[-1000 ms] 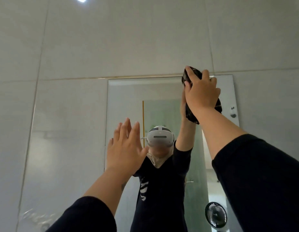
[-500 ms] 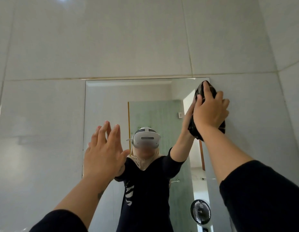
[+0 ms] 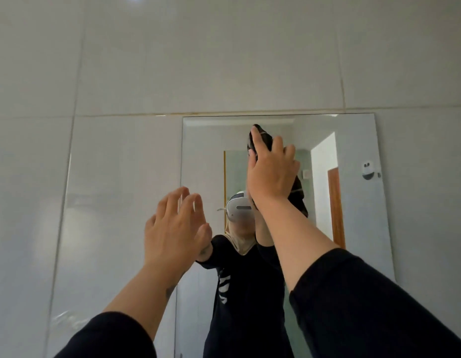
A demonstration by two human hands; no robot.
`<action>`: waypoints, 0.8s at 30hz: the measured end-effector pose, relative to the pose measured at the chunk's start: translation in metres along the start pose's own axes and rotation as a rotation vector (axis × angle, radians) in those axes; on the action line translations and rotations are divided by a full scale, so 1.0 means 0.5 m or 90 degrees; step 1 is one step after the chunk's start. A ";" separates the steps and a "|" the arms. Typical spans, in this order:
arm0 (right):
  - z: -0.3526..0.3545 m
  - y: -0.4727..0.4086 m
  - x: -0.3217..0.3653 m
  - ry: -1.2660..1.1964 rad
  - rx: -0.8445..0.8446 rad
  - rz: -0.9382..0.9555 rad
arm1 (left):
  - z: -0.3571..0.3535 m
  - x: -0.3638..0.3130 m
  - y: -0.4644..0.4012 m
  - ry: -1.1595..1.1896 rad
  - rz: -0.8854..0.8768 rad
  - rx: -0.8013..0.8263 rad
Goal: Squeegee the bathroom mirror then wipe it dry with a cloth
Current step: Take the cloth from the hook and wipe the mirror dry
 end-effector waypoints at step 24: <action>0.002 0.096 -0.091 0.070 -0.025 0.180 | -0.061 -0.050 0.115 0.040 0.025 0.087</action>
Point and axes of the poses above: each hand's wrist, its own y-axis away from the middle knuckle, its own z-axis out of the back of the hand, x = y × z, the point moved 5 cm from there along -y, towards the middle knuckle, and after that the axes turned 13 degrees about y, right-handed, at the moved point
